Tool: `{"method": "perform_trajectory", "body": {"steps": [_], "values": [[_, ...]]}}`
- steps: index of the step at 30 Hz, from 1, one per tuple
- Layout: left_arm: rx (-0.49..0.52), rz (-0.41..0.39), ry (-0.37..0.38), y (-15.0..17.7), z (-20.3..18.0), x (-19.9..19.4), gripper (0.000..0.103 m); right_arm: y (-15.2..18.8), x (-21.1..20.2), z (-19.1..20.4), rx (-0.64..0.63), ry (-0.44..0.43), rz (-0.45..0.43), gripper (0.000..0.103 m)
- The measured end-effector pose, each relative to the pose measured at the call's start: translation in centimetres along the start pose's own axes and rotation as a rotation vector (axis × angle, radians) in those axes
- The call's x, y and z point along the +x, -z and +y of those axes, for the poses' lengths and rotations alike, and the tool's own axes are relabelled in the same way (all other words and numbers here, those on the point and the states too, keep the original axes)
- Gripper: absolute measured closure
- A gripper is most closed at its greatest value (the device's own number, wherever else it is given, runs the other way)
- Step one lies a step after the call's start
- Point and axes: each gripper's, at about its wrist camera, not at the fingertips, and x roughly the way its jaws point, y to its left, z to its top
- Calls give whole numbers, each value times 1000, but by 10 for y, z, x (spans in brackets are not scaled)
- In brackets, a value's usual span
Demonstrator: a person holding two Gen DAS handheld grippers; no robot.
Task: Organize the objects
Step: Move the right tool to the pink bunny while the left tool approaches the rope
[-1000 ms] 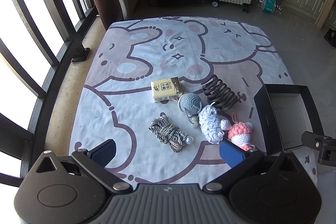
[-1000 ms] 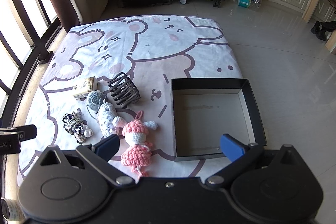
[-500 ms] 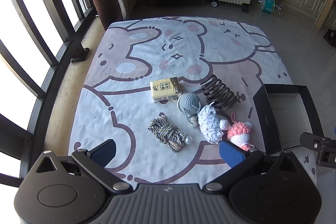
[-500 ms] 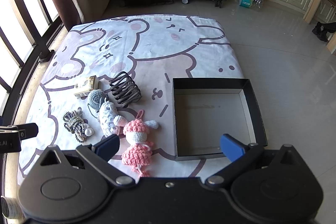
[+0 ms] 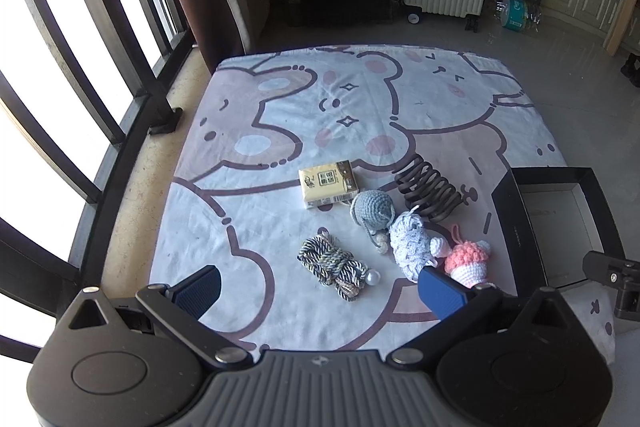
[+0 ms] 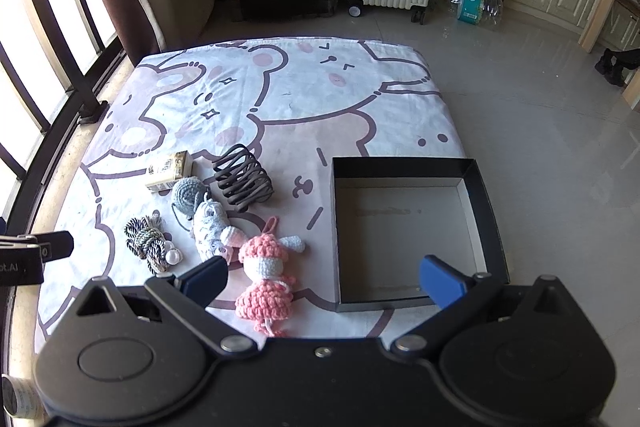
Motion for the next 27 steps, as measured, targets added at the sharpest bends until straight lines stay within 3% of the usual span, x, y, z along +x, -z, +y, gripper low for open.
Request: {"method": "perform_trajectory", "body": {"steps": [3,15,27], "values": [[25,-55,-19,-2,-1,-14,0,-2,-8,3,-10,-7,-32,0],[-29,-137,-28,-44,6,-48,0,-33,-44,10,17,-40,-114,0],[-103,-174,-61,-90,8,-26,0,-87,-38,15,55,-83,-184,0]]}}
